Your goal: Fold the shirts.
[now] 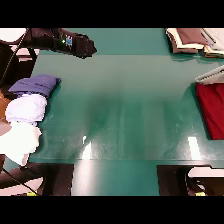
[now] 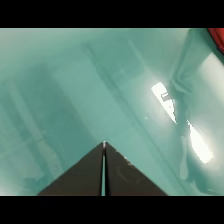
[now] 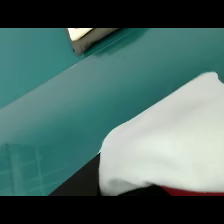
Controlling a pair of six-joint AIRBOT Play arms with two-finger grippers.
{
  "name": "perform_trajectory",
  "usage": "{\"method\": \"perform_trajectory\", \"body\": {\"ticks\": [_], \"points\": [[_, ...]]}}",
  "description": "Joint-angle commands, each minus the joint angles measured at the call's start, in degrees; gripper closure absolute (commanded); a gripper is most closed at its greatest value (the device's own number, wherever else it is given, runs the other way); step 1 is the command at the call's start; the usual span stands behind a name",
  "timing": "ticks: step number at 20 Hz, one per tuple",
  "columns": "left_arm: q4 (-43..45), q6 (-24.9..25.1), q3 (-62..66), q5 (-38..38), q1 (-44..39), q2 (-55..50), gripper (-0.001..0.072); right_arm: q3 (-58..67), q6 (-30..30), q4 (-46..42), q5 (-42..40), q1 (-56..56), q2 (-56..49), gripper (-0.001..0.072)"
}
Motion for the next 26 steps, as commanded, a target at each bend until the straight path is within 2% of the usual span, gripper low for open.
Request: {"method": "perform_trajectory", "body": {"ticks": [1,3,7,10,11,12,13,14,17,20,24,25,26], "points": [[0.09,0.07,0.00,0.00,-0.02,0.00,0.0681,-1.88,1.22,-0.17,4.28,-0.98,2.80,0.0692],[0.09,0.55,0.00,-0.02,-0.02,0.00,0.0681,-6.99,1.99,-3.23,4.33,-2.56,5.84,0.0693],[0.04,1.53,0.00,-0.42,-0.02,0.00,0.0681,-20.33,2.25,-15.69,6.45,-5.79,13.46,0.0692],[0.07,1.55,0.00,-0.46,-0.02,0.00,0.0681,-30.32,4.81,-22.71,7.26,-9.31,18.29,0.0682],[0.07,1.55,0.00,-0.46,-0.02,0.00,0.0681,-33.35,4.94,-24.06,8.24,-10.78,19.50,0.0597],[0.04,1.55,0.00,-0.48,-0.02,0.00,0.0681,-35.85,4.94,-24.46,9.03,-12.04,20.33,0.0392],[0.07,1.55,0.00,-0.48,-0.02,0.00,0.0681,-38.14,4.94,-24.44,9.60,-13.35,20.98,0.0149],[0.07,1.55,0.00,-0.48,-0.02,0.00,0.0681,-39.78,5.01,-23.58,9.84,-14.23,21.59,0.0086],[0.02,1.53,0.00,-0.46,-0.02,0.00,0.0681,-41.29,5.11,-14.34,8.20,-13.35,23.96,0.0087],[0.09,1.53,0.00,1.05,0.00,0.02,0.0681,-38.97,5.09,-5.77,4.72,-6.43,26.23,0.0087],[0.61,1.49,0.00,0.70,0.02,0.02,0.0681,-33.35,5.05,-4.07,-0.44,10.80,27.63,0.0092],[0.59,1.49,0.00,0.85,0.02,0.02,0.0681,-32.06,4.83,-4.15,-1.42,14.95,27.56,0.0149],[0.48,1.49,0.00,1.01,0.02,0.02,0.0681,-31.08,4.61,-4.24,-2.47,18.91,27.56,0.0246]]}}
